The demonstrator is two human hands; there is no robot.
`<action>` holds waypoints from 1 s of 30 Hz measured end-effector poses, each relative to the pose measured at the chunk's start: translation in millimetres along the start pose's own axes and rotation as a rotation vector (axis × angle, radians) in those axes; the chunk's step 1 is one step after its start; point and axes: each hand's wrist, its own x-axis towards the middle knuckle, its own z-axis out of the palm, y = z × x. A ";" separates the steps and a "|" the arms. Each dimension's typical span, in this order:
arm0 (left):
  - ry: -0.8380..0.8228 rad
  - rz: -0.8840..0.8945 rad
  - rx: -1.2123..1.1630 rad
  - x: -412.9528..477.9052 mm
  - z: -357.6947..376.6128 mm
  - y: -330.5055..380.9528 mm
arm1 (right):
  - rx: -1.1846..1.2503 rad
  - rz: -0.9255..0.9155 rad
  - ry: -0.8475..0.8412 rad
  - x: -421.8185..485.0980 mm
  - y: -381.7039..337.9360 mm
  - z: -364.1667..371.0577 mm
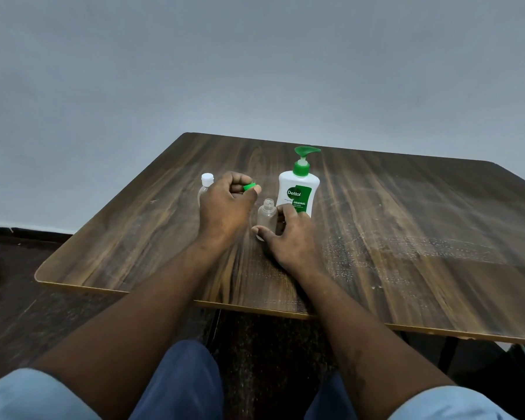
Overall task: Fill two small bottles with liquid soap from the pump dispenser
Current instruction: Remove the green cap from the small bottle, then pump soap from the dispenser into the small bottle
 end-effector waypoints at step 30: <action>-0.089 0.467 0.872 -38.7 -45.7 -16.5 | 0.055 -0.013 -0.010 1.9 2.2 4.4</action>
